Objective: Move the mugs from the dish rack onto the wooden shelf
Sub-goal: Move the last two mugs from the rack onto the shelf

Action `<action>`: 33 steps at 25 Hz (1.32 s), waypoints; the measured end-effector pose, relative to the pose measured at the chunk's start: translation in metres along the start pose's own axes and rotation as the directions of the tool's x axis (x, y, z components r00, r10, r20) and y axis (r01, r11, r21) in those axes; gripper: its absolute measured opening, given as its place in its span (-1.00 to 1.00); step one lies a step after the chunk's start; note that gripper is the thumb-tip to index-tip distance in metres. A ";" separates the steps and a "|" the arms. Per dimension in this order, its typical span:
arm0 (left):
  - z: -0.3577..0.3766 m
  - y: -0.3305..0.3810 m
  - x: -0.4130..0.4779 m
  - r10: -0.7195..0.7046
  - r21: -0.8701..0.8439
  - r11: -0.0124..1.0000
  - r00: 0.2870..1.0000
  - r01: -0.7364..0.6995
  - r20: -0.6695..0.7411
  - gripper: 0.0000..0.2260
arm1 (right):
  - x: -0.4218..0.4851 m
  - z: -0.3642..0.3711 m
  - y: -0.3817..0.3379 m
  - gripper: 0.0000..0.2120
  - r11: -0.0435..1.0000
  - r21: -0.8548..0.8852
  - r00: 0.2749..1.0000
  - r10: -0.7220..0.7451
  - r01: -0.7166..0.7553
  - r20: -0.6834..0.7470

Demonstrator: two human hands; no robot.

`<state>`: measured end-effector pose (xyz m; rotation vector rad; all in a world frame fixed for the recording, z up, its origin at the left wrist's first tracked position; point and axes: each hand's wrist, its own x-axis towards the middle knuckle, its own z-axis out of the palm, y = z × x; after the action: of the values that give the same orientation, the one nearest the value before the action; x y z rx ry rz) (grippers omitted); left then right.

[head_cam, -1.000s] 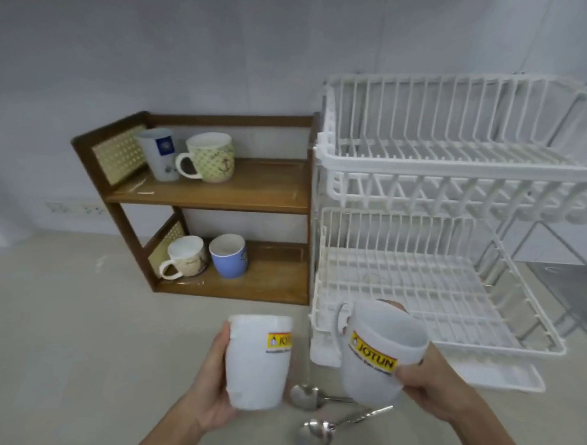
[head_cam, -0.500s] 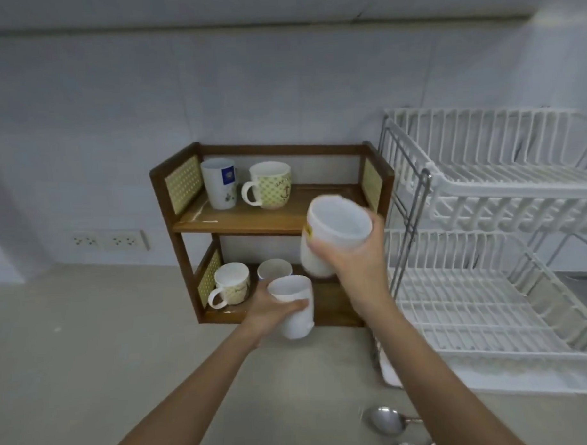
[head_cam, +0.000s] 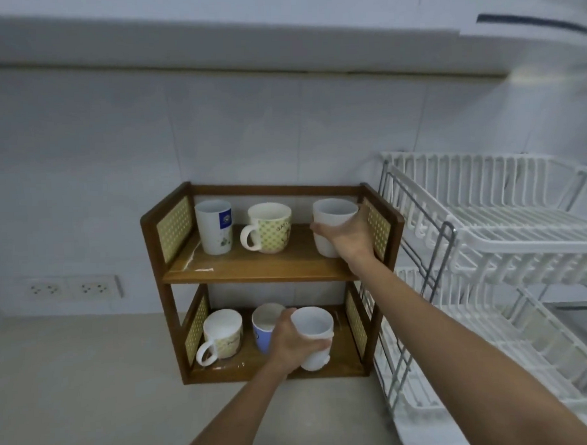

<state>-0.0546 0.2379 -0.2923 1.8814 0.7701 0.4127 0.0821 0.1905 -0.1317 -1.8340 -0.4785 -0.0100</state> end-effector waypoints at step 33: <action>-0.113 0.082 -0.007 0.042 0.341 0.908 0.860 -0.246 0.509 -0.73 | -0.175 -0.006 0.173 -0.37 0.661 -0.709 0.688 0.396 0.246 0.609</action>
<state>-0.1000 0.2881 -0.1700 2.3032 0.3747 -0.1572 -0.0200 0.0885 -0.3312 -2.6825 -1.0787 0.7416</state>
